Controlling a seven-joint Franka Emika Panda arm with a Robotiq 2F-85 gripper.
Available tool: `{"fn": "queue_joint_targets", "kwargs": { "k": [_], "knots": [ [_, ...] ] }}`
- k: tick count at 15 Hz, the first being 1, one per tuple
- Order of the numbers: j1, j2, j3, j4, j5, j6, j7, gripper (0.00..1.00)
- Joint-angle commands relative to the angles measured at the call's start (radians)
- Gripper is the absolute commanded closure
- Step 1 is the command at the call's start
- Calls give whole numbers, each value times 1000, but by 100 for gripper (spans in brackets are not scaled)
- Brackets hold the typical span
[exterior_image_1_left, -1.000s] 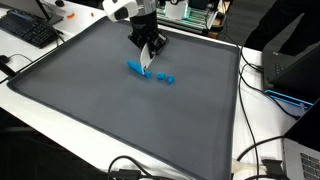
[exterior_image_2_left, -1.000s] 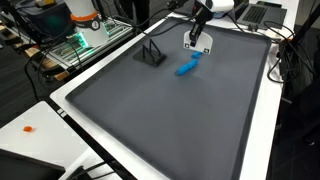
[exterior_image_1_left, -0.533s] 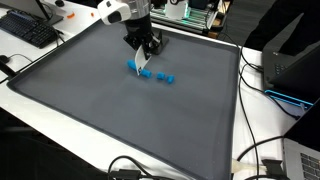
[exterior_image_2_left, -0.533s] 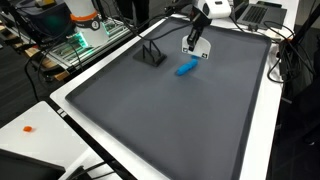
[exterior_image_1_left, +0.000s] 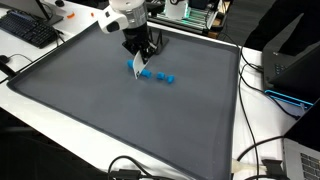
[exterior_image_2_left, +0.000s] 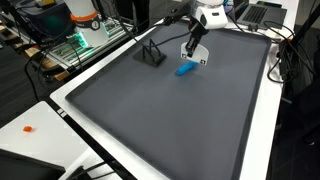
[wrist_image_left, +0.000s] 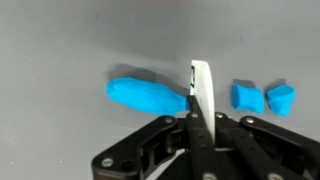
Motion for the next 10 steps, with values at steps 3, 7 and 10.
{"fn": "queue_joint_targets", "kwargs": {
  "k": [3,7,10],
  "knots": [
    [-10,33,-4,-2,-3,38,-20,99],
    [-10,51,-3,1,-1,41,-23,99],
    [-12,64,-2,2,3,43,-25,99]
  ]
}}
